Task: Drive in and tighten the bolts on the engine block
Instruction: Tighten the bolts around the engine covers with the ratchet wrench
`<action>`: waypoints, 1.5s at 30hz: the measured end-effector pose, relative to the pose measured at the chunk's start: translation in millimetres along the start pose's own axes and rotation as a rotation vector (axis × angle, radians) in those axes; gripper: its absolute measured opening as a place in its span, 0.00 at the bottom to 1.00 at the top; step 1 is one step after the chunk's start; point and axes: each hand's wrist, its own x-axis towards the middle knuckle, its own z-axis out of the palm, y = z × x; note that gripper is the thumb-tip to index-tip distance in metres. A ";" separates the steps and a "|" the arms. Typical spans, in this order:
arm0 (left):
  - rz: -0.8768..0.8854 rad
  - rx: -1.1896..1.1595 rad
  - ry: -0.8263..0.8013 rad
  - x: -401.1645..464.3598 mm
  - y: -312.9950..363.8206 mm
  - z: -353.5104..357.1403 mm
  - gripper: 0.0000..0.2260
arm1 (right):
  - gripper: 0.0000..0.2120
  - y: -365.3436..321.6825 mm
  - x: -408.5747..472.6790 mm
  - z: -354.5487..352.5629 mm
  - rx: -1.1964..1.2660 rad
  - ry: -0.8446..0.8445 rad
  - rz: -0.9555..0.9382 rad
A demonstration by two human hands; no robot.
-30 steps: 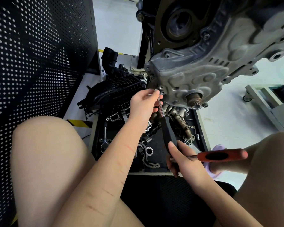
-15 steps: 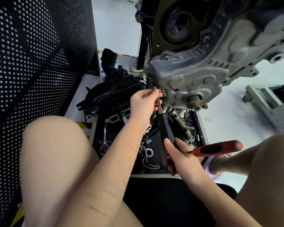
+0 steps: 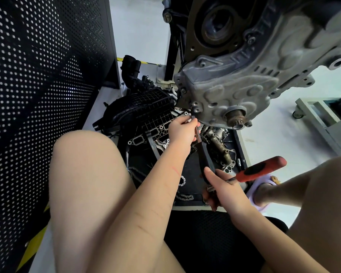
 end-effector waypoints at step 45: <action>0.106 0.006 0.031 17.2 -0.8 11.3 0.09 | 0.15 -8.3 1.1 -2.0 0.254 -0.148 0.030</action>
